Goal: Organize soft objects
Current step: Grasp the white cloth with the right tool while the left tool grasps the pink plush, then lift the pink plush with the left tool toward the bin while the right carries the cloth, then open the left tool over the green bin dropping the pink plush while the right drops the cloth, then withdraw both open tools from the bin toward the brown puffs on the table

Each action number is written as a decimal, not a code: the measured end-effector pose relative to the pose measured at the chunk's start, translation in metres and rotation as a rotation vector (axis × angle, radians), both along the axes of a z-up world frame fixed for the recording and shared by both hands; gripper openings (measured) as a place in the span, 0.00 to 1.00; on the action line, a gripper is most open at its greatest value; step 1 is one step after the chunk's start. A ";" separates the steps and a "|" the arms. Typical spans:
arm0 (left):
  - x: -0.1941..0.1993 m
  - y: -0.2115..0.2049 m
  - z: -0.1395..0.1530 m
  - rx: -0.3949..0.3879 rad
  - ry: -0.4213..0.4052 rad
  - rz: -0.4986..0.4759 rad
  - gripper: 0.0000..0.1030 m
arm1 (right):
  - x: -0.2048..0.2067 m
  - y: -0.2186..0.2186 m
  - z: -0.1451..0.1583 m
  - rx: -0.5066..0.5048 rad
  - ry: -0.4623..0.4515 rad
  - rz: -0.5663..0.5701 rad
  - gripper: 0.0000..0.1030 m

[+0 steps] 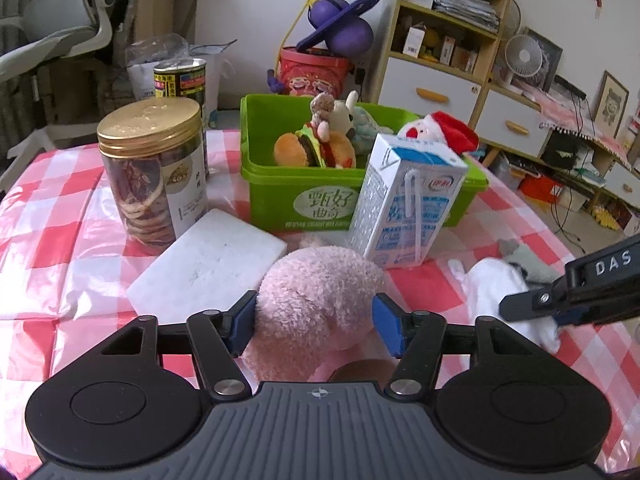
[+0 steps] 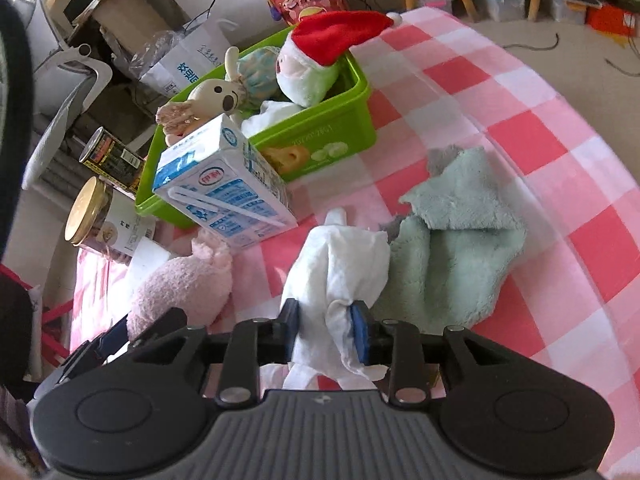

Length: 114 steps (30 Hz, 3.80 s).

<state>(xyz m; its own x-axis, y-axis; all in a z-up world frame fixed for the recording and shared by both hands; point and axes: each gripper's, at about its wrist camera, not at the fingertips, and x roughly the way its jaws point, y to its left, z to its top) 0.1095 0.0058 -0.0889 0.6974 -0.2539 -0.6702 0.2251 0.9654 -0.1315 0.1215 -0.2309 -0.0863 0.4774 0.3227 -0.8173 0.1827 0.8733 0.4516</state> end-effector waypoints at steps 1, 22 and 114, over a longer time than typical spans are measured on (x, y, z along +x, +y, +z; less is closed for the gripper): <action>0.000 -0.001 0.001 0.003 0.000 -0.001 0.48 | 0.000 -0.001 -0.001 0.005 0.002 0.001 0.07; -0.015 -0.001 0.033 -0.044 0.066 0.028 0.41 | -0.007 -0.014 0.010 0.161 -0.018 -0.034 0.01; 0.033 -0.011 0.109 0.137 -0.022 0.120 0.85 | 0.031 -0.046 0.087 -0.028 -0.308 0.041 0.38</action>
